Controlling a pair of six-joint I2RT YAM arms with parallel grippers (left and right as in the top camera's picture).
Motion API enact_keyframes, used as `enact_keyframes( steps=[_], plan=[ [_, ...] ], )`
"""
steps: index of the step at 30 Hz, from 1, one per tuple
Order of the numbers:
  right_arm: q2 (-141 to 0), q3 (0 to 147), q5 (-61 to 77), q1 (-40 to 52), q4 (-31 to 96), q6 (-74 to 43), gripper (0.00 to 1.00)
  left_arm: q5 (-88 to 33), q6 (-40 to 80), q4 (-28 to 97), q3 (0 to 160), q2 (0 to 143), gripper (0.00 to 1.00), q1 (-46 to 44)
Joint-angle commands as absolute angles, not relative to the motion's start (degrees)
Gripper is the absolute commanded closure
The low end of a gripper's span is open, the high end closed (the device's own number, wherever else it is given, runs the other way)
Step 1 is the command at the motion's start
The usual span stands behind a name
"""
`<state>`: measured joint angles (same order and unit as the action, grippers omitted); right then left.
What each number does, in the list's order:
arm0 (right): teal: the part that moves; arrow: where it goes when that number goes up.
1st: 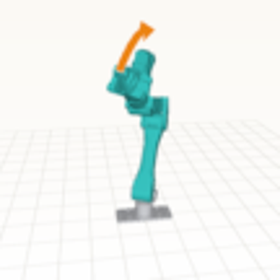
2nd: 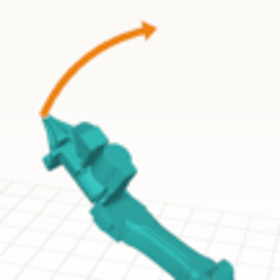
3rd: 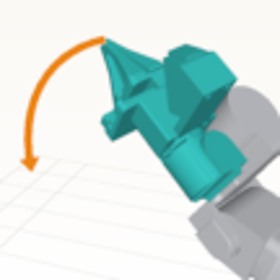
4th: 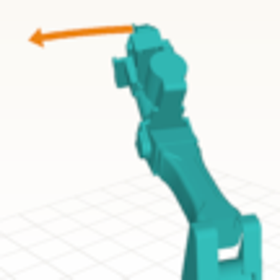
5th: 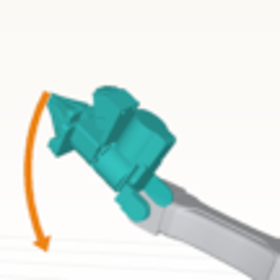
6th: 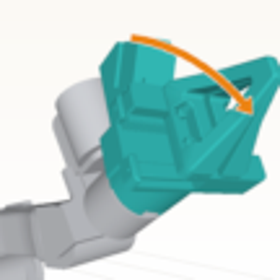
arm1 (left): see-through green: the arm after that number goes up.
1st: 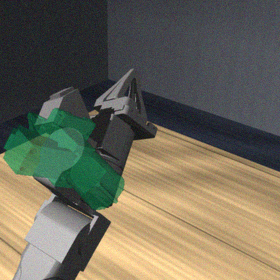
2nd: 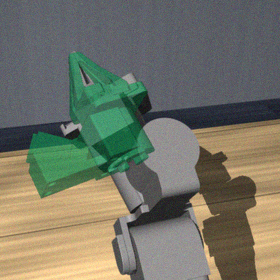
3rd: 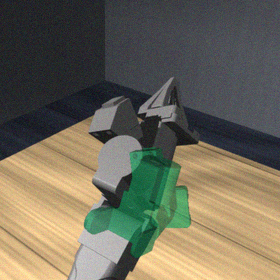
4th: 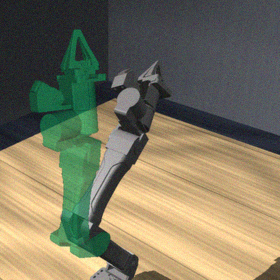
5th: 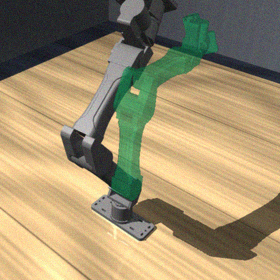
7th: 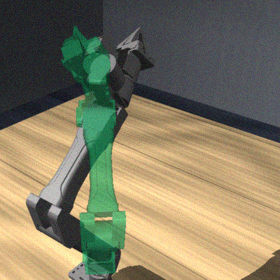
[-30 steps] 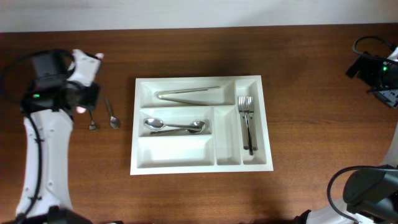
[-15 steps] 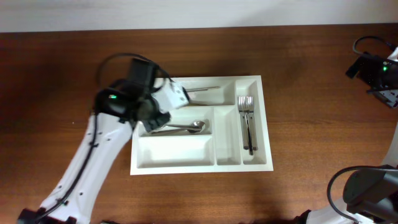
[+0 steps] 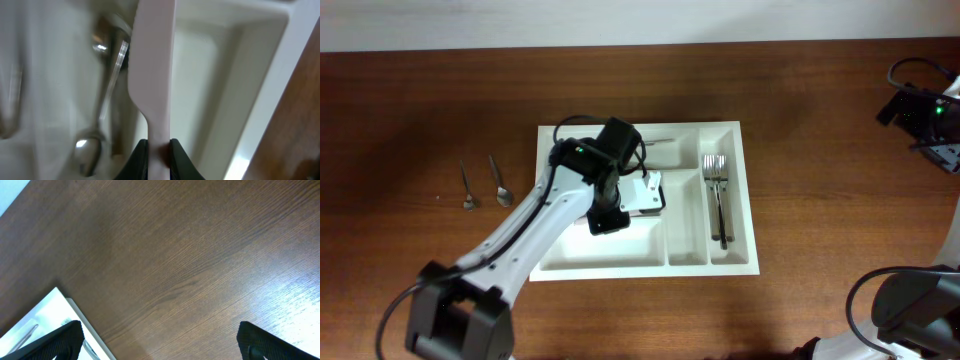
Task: Pack container
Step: 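Lift the knife and carry it over the lower-left compartment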
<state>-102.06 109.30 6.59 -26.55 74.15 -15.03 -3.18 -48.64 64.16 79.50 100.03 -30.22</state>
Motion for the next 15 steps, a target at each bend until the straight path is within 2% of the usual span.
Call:
enact_keyframes(
  steps=[1,15],
  plan=[
    [-101.30,109.93,6.90,-26.70,74.17,-15.53,0.01,-3.66,-50.04,65.49,79.53,102.21,0.98,-30.37],
    [-101.30,109.93,6.90,-26.70,74.17,-15.53,0.01,-7.31,-50.02,66.28,79.20,105.21,0.98,-30.39]
  ],
)
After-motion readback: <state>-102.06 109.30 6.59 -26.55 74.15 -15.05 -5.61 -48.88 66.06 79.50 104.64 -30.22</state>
